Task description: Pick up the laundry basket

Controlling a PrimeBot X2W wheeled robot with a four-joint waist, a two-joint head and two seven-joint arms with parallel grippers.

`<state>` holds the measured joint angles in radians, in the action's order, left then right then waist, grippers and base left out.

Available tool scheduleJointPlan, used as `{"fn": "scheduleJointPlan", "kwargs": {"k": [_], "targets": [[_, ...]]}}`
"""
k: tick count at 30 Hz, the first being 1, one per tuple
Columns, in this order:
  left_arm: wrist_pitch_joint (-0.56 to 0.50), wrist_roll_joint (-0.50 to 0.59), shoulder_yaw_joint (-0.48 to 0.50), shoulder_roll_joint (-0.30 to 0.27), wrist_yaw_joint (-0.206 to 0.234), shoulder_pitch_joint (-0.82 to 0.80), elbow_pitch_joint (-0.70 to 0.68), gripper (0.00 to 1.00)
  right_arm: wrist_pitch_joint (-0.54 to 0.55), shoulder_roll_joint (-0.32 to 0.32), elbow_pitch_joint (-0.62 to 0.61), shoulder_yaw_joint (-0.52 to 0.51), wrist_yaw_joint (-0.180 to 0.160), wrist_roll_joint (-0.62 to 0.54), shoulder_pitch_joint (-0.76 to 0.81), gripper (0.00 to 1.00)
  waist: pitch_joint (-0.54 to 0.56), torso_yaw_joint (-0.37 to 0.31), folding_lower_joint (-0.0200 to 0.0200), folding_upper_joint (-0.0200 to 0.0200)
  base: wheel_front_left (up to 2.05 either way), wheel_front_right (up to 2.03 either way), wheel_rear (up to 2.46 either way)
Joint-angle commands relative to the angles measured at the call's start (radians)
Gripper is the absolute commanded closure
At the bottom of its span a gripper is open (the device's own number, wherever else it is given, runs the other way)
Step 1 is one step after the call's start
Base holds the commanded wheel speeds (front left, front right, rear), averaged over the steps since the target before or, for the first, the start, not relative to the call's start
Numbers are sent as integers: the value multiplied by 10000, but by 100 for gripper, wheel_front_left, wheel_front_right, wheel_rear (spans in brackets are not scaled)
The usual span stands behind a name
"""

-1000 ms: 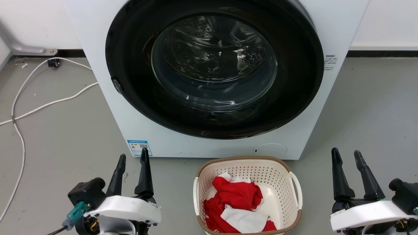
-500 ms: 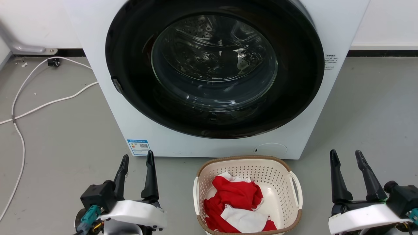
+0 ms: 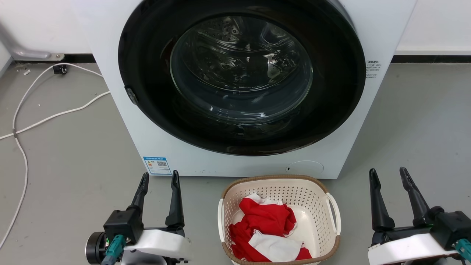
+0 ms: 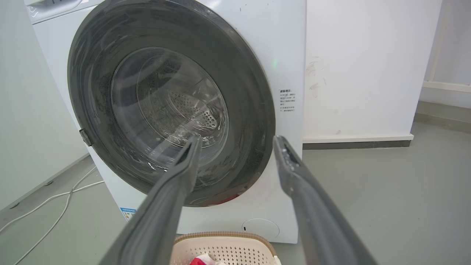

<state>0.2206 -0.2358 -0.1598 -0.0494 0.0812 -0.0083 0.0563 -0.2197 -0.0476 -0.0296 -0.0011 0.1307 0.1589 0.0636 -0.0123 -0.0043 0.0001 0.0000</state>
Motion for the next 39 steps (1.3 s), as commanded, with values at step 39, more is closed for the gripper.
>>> {"fn": "scheduleJointPlan", "kwargs": {"k": [39], "targets": [[451, 1378, -228, -14, 149, 251, 235, 0, -460, -41, -28, 75, -1, -366, 388, 0, 73, 53, -1, 0, 0, 0, 0]]}}
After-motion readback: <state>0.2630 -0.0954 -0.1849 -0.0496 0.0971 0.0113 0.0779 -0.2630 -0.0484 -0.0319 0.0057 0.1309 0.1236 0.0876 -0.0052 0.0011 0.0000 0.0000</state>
